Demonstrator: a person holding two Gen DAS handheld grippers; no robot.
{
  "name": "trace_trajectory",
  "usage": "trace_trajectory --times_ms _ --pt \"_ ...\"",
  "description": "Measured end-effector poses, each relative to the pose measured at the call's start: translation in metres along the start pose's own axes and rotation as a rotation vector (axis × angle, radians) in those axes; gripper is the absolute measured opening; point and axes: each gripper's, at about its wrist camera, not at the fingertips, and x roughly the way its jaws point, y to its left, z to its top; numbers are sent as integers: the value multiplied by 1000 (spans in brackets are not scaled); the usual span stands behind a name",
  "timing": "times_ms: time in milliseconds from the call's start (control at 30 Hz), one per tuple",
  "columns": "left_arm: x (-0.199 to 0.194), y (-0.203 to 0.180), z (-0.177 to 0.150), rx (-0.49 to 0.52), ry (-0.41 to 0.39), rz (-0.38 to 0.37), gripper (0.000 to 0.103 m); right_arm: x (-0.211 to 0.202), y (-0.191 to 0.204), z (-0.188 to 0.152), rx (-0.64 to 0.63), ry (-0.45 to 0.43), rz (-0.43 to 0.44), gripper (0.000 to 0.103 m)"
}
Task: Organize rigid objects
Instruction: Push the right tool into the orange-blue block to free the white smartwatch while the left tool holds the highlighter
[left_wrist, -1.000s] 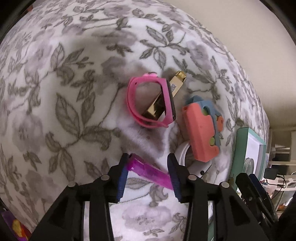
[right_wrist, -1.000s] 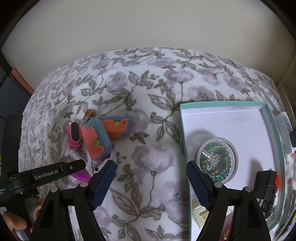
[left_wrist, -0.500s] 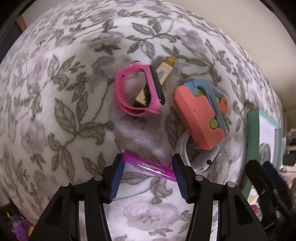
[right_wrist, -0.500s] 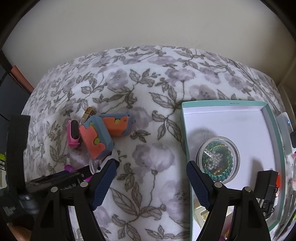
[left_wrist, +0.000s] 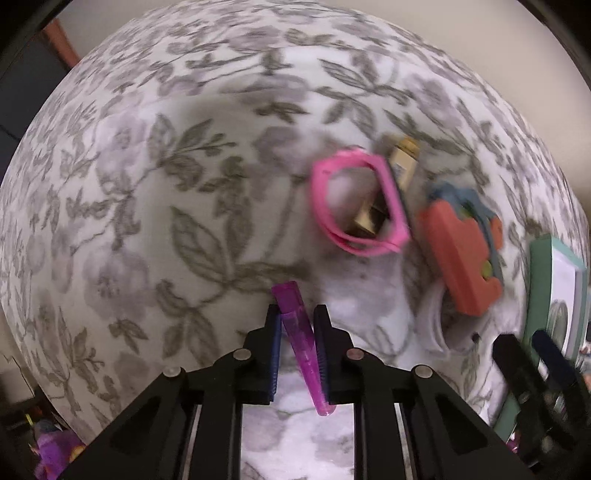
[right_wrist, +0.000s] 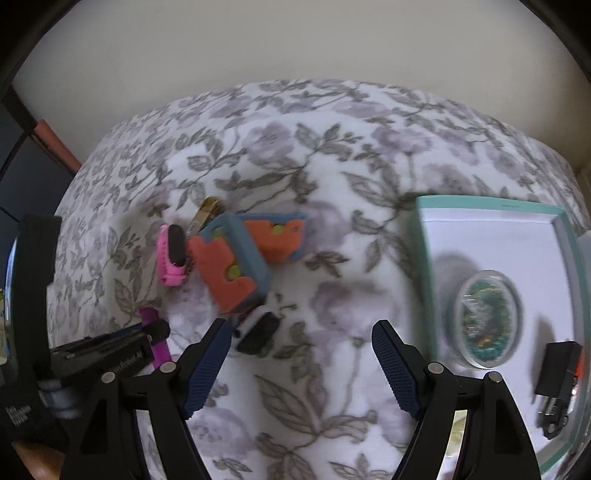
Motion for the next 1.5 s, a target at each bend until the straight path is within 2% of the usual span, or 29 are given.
trace_trajectory --times_ms 233,333,400,533,700,833,1267,1333,1500 --pt "0 19 7 -31 1 -2 18 22 25 -3 -59 30 -9 80" --pt "-2 22 10 -20 1 7 19 31 32 -5 -77 42 -23 74" --pt "0 26 11 -20 3 6 19 36 35 -6 -89 48 -36 66" --pt "-5 22 8 -14 0 14 19 38 37 -7 -88 41 -9 55" --pt "3 12 7 -1 -4 35 19 33 27 -7 -58 54 33 49" --pt "0 15 6 -24 5 -7 12 22 16 -5 0 61 74 44" --pt "-44 15 15 -35 -80 -94 12 -22 7 6 10 -3 72 39" --pt "-55 16 17 -38 -103 -108 12 -29 6 9 11 -20 76 17" --pt "-74 16 17 -42 -153 -140 12 -37 4 7 -4 -32 68 15"
